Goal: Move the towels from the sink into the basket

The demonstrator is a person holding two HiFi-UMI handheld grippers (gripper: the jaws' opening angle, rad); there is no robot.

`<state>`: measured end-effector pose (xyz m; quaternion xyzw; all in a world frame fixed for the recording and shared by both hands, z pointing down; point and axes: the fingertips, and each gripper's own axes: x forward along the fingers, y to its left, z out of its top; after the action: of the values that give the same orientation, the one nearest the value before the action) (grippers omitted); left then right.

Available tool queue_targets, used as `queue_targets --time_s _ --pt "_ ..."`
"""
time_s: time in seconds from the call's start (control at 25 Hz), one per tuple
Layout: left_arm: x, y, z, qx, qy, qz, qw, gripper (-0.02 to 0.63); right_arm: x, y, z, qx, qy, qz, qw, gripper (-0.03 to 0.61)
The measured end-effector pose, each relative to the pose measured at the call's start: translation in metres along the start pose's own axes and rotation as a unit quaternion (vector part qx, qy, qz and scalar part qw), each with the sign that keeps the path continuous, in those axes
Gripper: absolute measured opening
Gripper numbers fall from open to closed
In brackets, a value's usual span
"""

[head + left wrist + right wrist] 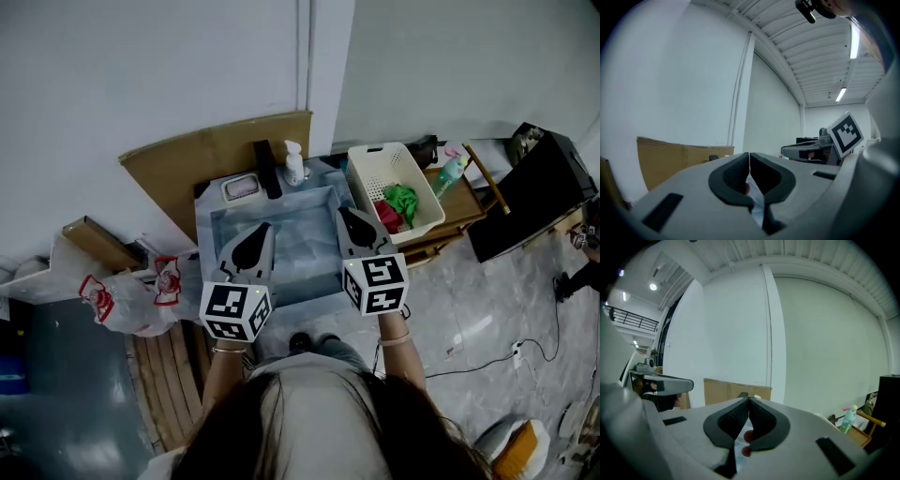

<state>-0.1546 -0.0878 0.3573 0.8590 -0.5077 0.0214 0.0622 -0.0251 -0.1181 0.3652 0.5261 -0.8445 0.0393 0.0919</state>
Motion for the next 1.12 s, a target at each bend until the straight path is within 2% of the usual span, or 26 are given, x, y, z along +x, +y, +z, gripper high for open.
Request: queue_targets --time_s 0.4,1.12 --pt "-0.008 -0.015 0.005 0.007 -0.004 0.026 0.9996 0.011 -0.020 0.007 0.008 -0.021 -0.020 0.027 0.999 0.025" --pt "-0.033 -0.091 0.007 0.015 -0.005 0.053 0.9985 0.011 -0.096 -0.011 0.006 -0.027 -0.037 0.057 0.997 0.025"
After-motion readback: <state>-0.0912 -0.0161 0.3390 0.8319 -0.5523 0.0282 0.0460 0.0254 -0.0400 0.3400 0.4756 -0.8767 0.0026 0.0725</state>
